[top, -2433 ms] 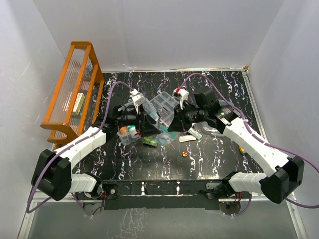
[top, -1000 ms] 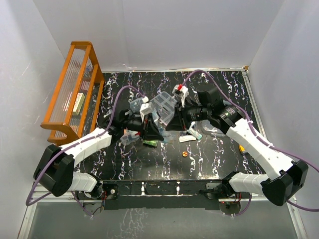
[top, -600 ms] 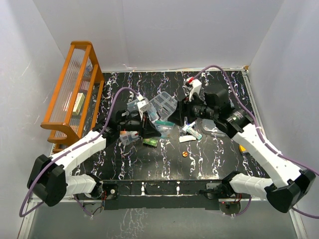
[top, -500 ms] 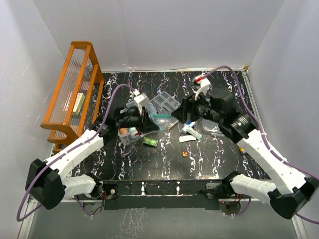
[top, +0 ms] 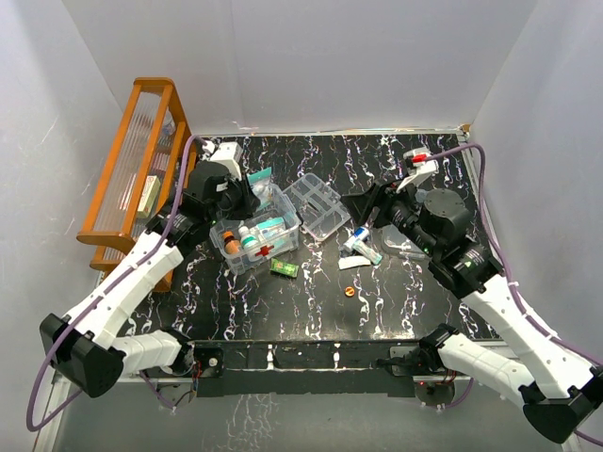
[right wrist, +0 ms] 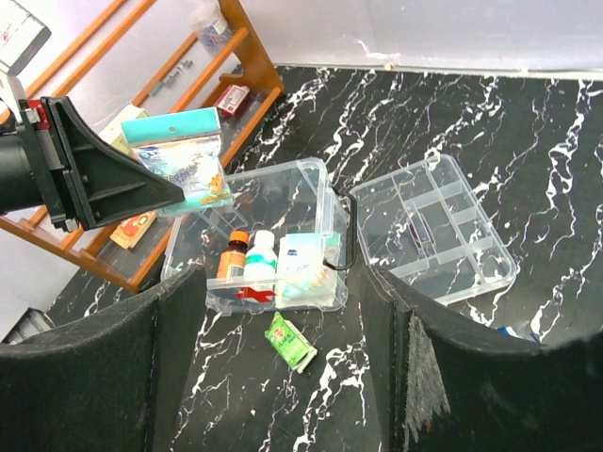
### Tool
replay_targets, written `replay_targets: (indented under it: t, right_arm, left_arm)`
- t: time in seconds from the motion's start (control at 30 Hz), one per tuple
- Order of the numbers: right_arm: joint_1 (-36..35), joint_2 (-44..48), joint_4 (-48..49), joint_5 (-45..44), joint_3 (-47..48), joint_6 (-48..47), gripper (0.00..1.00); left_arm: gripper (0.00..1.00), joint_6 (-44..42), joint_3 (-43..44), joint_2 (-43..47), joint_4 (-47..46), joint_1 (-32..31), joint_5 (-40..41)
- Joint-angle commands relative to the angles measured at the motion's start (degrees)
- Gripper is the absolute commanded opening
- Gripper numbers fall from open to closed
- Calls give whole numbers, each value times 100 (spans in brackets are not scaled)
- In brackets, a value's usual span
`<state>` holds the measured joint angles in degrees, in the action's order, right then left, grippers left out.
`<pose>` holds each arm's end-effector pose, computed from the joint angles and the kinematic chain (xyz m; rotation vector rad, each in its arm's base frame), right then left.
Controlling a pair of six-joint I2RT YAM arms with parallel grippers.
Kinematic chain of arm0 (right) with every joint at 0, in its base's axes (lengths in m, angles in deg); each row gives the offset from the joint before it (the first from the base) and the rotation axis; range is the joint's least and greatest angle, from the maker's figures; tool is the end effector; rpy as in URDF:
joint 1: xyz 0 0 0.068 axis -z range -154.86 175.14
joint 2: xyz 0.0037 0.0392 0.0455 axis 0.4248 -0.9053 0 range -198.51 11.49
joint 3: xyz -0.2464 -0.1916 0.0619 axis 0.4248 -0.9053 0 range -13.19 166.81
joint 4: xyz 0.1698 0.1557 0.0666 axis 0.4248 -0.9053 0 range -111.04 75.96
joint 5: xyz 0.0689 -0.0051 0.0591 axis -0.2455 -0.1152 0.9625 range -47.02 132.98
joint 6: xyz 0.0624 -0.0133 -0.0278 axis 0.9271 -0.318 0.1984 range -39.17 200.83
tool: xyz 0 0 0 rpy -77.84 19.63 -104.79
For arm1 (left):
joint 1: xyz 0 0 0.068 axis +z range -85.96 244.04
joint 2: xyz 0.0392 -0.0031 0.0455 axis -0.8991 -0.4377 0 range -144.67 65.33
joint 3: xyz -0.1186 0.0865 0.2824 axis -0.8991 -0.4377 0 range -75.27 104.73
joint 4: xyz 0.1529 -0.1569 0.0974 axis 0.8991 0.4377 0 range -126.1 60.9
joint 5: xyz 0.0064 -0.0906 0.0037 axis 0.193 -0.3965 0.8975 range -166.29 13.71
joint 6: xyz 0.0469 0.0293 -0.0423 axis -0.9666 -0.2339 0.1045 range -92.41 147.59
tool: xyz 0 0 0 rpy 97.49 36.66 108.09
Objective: Organize the medicine kit
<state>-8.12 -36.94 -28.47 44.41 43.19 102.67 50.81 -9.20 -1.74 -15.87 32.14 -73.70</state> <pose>0.1287 0.0862 0.4214 -0.1923 1.7286 0.7374 0.2079 -0.1264 0.4085 0.1199 1.9841 -0.5895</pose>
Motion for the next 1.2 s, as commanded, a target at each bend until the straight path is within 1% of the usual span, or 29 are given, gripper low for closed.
replay_targets:
  t: [0.0, 0.1, 0.2, 0.33, 0.47, 0.57, 0.63, 0.77, 0.93, 1.03, 1.17]
  right_arm:
    - [12, 1, 353, -148, -143, 305, 64]
    - [11, -9, 401, -114, -242, 449, 64]
    - [5, -20, 415, -101, -298, 561, 64]
    - [11, -29, 415, 17, -277, 733, 64]
    - [9, 2, 432, 51, -340, 812, 64]
    - [6, -10, 451, 78, -381, 846, 65]
    - [12, -40, 463, 101, -385, 889, 65]
    - [8, -69, 515, 179, -387, 1035, 65]
    - [8, -57, 626, 273, -452, 1191, 65]
    - [9, -47, 626, 277, -458, 1319, 65]
    - [6, 35, 742, 357, -488, 1534, 65]
  left_arm:
    - [0, 337, 5, -154, 610, 300, 355]
    - [0, 600, 82, -453, 722, 585, -255]
    - [0, 831, 209, -758, 697, 648, -675]
    - [0, 999, 306, -1093, 833, 658, -690]
    - [0, 1133, 148, -1173, 630, 693, -719]
    - [0, 1228, 55, -1379, 413, 713, -1014]
    - [2, 1266, 52, -1562, 303, 712, -1167]
    - [3, 1206, 267, -1937, 471, 720, -1180]
    - [3, 1227, 306, -2143, 397, 718, -1230]
    - [3, 1413, 250, -2237, 363, 725, -1373]
    - [7, 1771, 153, -2320, 147, 720, -1690]
